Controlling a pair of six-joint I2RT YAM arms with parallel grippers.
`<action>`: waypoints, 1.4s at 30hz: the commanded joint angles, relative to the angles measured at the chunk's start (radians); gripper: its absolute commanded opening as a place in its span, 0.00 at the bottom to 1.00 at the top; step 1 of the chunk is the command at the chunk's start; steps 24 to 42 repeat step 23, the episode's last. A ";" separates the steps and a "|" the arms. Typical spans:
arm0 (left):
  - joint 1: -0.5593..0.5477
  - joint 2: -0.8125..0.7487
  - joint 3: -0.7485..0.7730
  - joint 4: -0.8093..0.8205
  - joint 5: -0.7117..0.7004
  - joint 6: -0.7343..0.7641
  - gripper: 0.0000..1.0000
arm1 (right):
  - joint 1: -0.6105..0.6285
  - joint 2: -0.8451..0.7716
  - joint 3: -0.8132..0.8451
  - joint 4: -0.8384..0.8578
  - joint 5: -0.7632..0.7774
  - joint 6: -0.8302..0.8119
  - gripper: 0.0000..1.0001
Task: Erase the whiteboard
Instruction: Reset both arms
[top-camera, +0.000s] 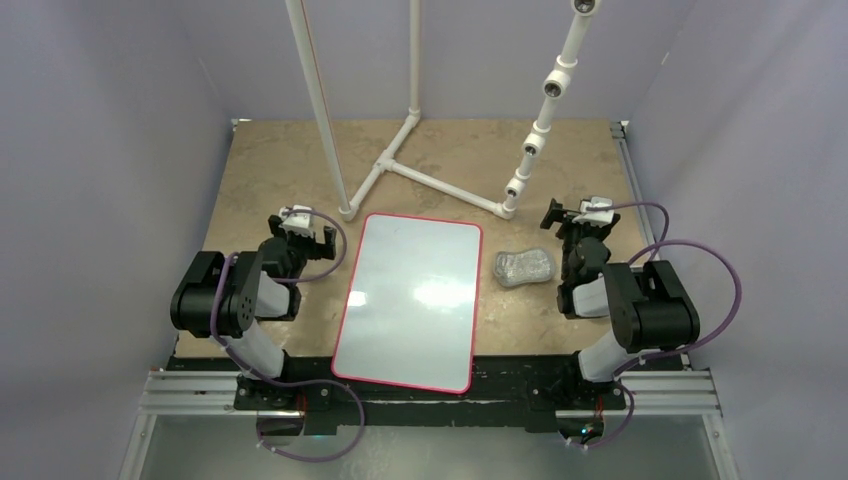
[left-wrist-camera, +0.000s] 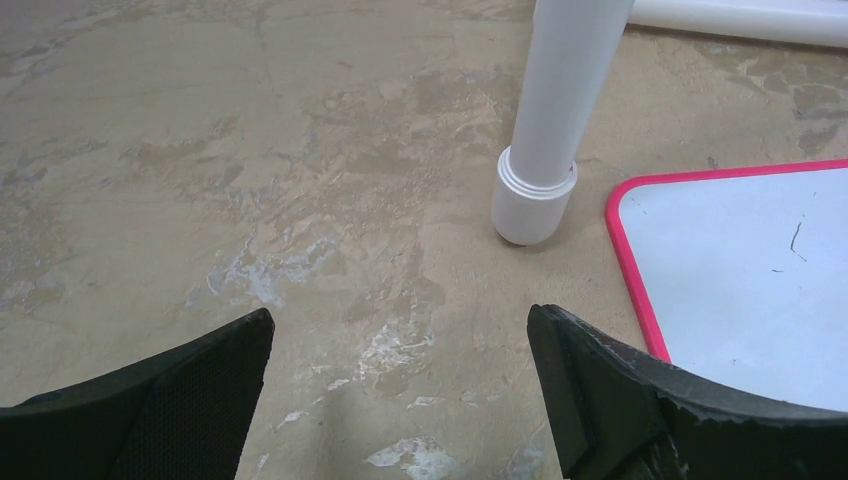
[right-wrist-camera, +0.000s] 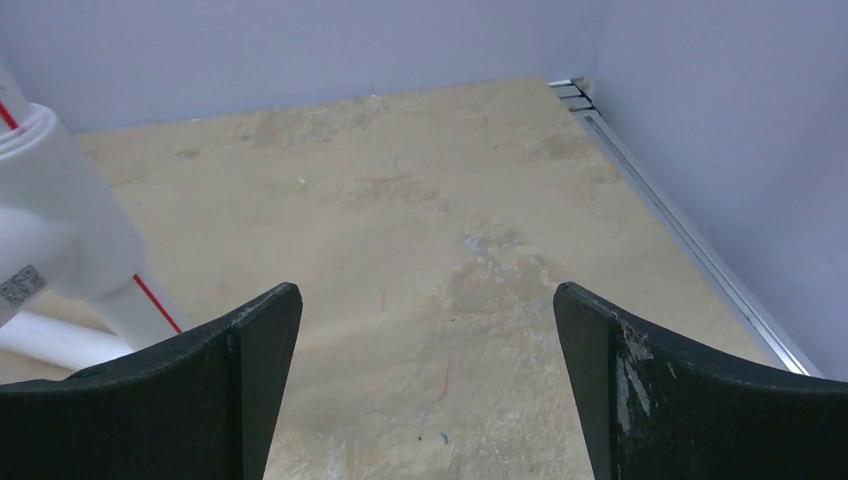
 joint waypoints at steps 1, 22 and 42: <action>0.006 -0.009 0.011 0.030 0.005 -0.006 0.99 | -0.007 -0.015 0.003 0.048 -0.050 0.018 0.99; 0.006 -0.001 0.018 0.031 0.004 -0.002 0.99 | -0.007 -0.016 0.001 0.074 -0.014 0.008 0.99; 0.006 -0.003 0.011 0.042 0.003 -0.004 0.99 | -0.006 -0.016 0.001 0.073 -0.014 0.007 0.99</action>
